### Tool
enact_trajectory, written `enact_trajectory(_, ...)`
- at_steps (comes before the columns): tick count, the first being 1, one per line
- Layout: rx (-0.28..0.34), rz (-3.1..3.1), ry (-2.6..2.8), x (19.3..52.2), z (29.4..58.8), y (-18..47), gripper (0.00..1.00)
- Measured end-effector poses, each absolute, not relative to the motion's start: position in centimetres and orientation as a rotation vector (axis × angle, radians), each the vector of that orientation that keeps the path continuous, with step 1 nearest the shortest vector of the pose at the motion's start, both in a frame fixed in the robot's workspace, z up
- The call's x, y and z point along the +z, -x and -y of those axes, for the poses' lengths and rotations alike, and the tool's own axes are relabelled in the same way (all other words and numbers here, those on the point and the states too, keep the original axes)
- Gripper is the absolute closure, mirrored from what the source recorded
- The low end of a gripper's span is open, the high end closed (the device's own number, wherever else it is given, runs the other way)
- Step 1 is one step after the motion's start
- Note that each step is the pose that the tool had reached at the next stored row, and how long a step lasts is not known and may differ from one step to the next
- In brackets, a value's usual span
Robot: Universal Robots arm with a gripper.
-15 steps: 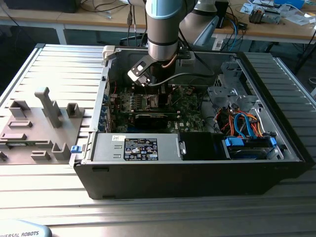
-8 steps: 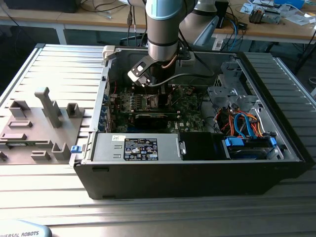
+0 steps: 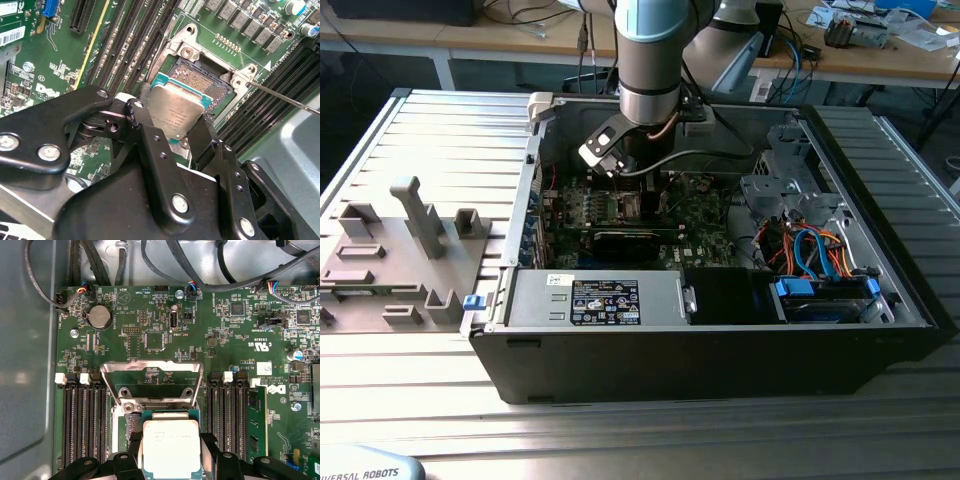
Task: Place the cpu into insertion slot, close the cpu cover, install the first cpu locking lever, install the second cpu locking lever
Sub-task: 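Place the cpu into insertion slot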
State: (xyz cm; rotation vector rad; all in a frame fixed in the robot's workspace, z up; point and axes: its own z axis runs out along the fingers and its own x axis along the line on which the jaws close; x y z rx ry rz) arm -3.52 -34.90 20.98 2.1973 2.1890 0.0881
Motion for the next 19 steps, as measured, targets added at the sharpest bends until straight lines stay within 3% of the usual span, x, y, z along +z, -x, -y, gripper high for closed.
enact_trajectory(19,0.088,-2.174,-2.212,20.73,34.03,4.3,0.46)
